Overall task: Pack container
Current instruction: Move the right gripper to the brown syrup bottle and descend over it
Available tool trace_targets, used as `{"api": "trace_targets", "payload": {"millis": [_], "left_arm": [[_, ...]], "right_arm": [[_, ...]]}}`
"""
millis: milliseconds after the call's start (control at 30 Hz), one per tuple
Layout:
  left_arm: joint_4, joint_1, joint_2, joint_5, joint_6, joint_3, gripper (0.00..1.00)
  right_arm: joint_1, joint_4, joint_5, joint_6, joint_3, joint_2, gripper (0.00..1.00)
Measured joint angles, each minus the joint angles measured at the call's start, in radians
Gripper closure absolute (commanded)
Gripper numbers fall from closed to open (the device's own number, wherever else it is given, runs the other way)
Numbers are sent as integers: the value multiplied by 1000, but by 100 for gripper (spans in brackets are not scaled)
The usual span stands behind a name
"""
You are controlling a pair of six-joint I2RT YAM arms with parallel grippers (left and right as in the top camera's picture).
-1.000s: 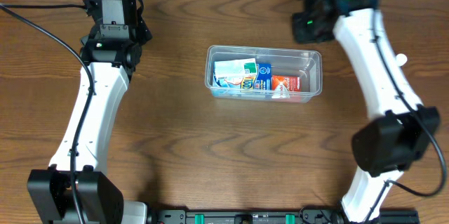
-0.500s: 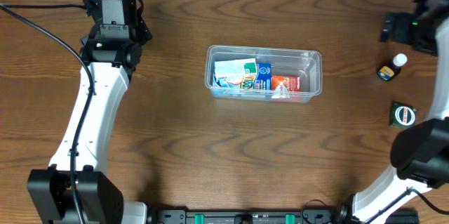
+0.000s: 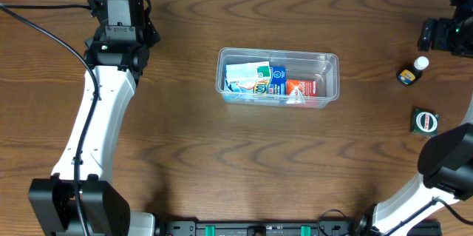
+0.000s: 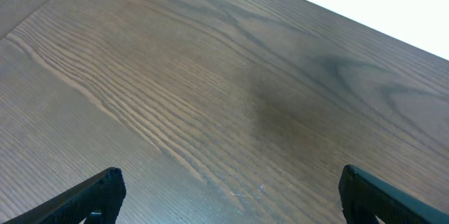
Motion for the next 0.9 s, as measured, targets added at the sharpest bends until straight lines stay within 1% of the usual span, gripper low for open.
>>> {"api": "trace_targets", "payload": {"millis": [167, 367, 533, 633, 700, 900], "left_arm": [[0, 0, 0, 0, 0, 0, 2], [0, 0, 0, 0, 0, 0, 2], [0, 0, 0, 0, 0, 0, 2], [0, 0, 0, 0, 0, 0, 2], [0, 0, 0, 0, 0, 0, 2], [0, 0, 0, 0, 0, 0, 2]], "right_arm": [[-4, 4, -5, -27, 0, 58, 8], [-16, 12, -12, -79, -1, 128, 10], [-18, 18, -17, -104, -3, 141, 14], [-18, 19, -18, -109, -3, 142, 22], [-18, 19, -19, -98, -3, 146, 24], [-18, 16, -20, -2, -3, 184, 26]]}}
